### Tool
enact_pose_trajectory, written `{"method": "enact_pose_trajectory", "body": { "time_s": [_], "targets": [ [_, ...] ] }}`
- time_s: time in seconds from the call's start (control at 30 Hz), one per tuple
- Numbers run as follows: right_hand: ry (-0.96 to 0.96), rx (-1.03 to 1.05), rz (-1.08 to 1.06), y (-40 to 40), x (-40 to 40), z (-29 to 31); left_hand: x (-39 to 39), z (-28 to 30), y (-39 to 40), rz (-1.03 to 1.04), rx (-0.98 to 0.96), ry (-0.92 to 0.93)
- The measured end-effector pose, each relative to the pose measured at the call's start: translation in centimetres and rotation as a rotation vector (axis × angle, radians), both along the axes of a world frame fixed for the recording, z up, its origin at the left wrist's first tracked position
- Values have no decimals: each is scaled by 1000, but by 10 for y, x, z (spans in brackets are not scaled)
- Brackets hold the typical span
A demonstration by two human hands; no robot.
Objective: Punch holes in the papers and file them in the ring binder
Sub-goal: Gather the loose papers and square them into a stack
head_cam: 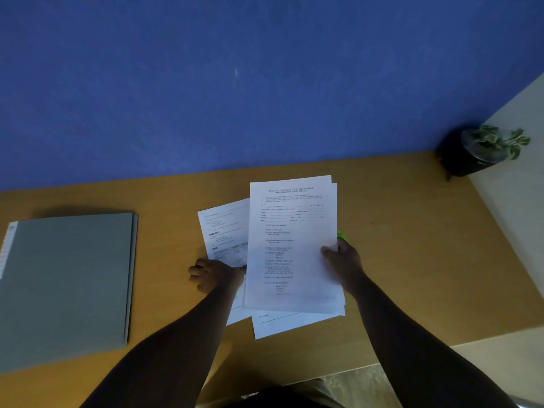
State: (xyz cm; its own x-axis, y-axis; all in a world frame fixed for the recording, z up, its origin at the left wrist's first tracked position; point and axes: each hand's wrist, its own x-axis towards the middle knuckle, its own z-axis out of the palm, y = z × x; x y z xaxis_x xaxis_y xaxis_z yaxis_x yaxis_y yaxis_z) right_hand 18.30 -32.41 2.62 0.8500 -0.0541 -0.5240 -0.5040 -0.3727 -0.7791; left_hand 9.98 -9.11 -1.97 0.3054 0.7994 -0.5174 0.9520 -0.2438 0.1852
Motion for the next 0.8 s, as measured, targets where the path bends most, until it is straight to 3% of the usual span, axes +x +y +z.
{"method": "enact_pose_trajectory", "body": {
  "time_s": [0.37, 0.57, 0.8],
  "targets": [
    [4, 2, -19, -2, 3, 0, 4, 6, -10, 67, -53, -86],
    [22, 19, -5, -5, 1, 1, 2, 3, -10, 183, -158, -229],
    [28, 87, -30, -2, 0, 1, -6, 5, 0, 281, -399, -589]
  ]
}}
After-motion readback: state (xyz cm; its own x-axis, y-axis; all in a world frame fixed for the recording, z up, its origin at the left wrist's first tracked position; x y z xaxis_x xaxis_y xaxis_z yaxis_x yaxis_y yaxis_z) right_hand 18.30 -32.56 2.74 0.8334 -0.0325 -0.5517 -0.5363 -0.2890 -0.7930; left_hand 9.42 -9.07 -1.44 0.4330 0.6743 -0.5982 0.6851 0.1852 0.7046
